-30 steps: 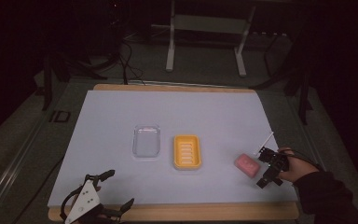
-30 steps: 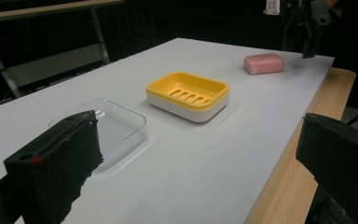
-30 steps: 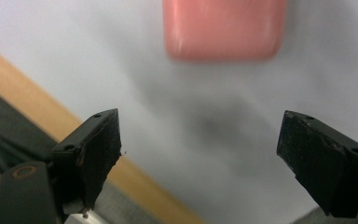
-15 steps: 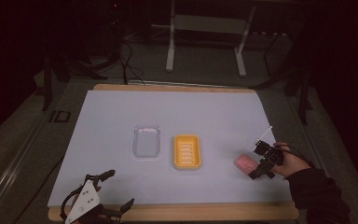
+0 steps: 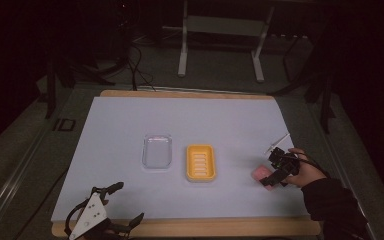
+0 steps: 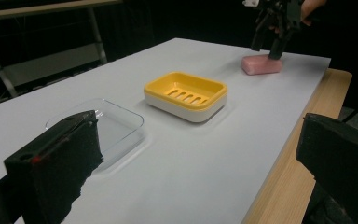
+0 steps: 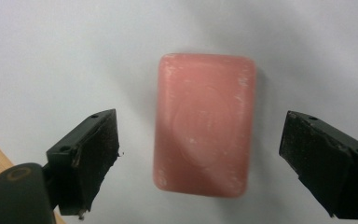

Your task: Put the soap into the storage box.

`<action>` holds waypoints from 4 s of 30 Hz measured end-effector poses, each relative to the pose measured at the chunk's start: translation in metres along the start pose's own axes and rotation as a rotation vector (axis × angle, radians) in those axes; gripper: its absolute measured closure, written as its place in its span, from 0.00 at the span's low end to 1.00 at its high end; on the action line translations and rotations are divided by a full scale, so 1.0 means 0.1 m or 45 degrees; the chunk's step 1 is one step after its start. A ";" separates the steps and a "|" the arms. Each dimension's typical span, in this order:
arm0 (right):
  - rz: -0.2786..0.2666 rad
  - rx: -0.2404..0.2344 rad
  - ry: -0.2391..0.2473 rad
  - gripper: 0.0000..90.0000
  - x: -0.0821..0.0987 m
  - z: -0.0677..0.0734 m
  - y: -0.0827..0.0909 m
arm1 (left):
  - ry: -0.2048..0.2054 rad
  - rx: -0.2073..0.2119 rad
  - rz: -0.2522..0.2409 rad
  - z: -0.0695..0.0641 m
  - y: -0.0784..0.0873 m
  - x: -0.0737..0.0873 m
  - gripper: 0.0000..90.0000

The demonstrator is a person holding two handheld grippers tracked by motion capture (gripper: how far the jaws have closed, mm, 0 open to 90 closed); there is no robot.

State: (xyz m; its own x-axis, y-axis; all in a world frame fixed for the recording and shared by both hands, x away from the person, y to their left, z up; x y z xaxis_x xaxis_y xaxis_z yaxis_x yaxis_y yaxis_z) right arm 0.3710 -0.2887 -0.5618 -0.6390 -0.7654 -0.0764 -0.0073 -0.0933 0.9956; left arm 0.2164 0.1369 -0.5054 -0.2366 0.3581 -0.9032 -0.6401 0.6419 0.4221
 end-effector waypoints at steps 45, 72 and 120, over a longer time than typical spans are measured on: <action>0.155 0.064 -0.446 0.42 -0.08 0.04 -0.16 | 0.001 0.005 0.001 -0.01 -0.02 -0.01 0.00; 0.082 0.123 -0.628 0.42 -0.71 0.26 0.43 | -0.006 0.043 -0.012 -0.03 -0.09 -0.06 0.00; -0.294 0.047 -0.820 0.42 -1.97 1.12 0.25 | -0.018 0.060 -0.009 -0.05 -0.11 -0.07 0.00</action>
State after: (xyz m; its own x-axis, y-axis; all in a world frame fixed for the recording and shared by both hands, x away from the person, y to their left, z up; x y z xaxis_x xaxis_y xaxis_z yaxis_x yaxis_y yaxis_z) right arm 0.4110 -0.0689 -0.5162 -0.9479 -0.1962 -0.2511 -0.2173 -0.1783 0.9597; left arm 0.2212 0.1243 -0.5043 -0.2217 0.3626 -0.9052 -0.6065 0.6756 0.4192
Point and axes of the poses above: each handheld gripper's, and its own axes: y roughly backward along the jaws, x roughly out of its underside, z roughly to its left, the point moved 9 cm from there along -y, roughly forward along the jaws, and after that the axes turned 10 degrees about z, right-handed, at the moved point
